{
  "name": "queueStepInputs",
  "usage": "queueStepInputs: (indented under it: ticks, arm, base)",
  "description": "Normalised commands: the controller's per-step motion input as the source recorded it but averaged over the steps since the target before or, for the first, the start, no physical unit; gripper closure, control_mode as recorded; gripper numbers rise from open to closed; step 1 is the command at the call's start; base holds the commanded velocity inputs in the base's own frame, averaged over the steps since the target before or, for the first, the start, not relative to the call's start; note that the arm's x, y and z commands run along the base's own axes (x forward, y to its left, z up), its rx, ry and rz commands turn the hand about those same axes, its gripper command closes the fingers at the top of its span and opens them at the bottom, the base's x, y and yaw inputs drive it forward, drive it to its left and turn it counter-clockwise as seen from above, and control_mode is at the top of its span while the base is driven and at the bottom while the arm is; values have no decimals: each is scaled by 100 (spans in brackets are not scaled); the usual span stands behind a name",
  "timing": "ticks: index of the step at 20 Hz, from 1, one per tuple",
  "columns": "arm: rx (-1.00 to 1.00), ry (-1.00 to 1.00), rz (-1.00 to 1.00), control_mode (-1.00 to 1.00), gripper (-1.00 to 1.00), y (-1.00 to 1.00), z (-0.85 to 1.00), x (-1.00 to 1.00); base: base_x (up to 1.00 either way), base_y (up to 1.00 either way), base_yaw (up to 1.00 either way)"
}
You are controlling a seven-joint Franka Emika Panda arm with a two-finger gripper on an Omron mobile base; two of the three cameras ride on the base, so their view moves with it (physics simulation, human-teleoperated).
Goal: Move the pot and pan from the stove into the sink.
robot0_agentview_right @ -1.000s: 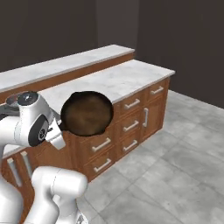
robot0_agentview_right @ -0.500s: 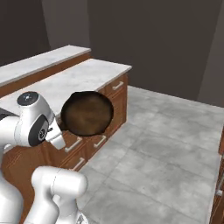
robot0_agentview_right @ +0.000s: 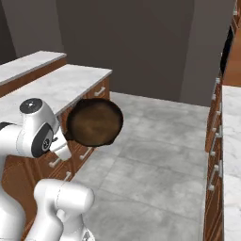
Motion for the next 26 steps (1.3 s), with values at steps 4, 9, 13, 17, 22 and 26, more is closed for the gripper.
queueStepInputs:
  ticks: [4, 9, 13, 17, 22, 26]
  arm:
    - [0, 0, 0, 100, 100, 0, 0, 0]
    - [0, 0, 0, 100, 100, 0, 0, 0]
    - [0, 0, 0, 100, 100, 0, 0, 0]
    - [0, 0, 0, 100, 100, 0, 0, 0]
    - [0, 0, 0, 100, 100, 0, 0, 0]
    - [0, 0, 0, 100, 100, 0, 0, 0]
  base:
    - [-2, -21, -40]
    - [0, -15, -44]
    - [0, -11, -46]
    - [0, -11, -46]
    - [0, -11, -46]
    - [0, -11, -46]
